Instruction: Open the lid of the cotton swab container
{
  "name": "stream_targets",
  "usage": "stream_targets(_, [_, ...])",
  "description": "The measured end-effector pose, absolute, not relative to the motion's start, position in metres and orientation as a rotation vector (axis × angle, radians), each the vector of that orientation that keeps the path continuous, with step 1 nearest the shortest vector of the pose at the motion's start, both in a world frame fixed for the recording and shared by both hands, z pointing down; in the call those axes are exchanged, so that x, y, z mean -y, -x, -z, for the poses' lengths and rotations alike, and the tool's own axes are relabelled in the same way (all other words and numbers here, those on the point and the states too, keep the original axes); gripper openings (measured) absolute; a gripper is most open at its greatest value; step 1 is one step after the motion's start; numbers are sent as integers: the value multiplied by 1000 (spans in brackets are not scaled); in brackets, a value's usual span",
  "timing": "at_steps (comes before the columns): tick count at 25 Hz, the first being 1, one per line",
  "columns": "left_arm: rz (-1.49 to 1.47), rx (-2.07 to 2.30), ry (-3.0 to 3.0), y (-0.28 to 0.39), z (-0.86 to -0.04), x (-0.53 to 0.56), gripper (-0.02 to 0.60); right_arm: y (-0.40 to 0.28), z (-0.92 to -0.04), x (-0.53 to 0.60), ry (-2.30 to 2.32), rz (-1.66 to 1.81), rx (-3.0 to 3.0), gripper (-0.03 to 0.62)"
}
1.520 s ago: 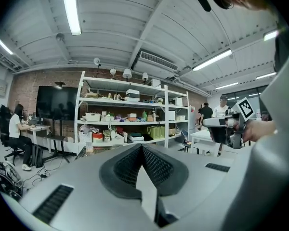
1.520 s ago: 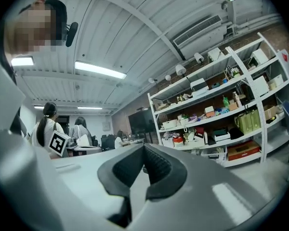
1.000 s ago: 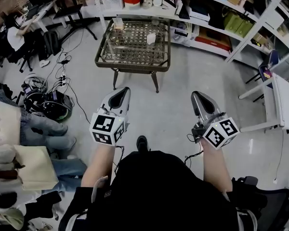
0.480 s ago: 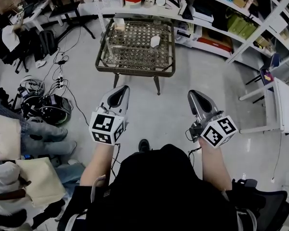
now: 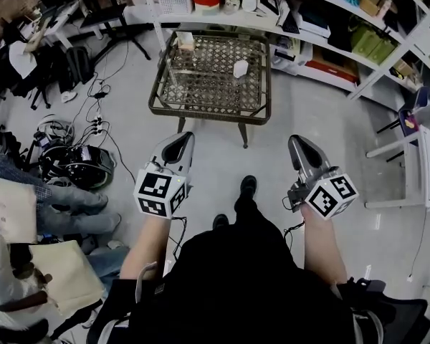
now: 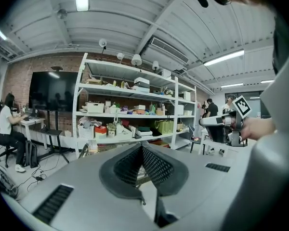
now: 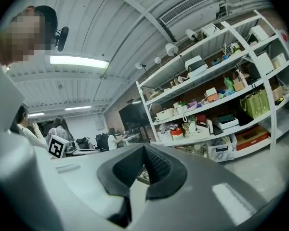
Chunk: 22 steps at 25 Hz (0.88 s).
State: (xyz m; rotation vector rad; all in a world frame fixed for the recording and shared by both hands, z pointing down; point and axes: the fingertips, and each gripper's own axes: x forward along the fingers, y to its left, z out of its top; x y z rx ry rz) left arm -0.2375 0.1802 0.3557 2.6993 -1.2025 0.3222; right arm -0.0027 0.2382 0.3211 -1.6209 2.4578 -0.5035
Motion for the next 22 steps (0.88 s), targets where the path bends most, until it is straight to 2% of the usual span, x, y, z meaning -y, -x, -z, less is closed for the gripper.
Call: stream_targets(22, [-501,1236,-2623,111,-380,-13,-2,-126,-355,-65,1604,533,-2394,9])
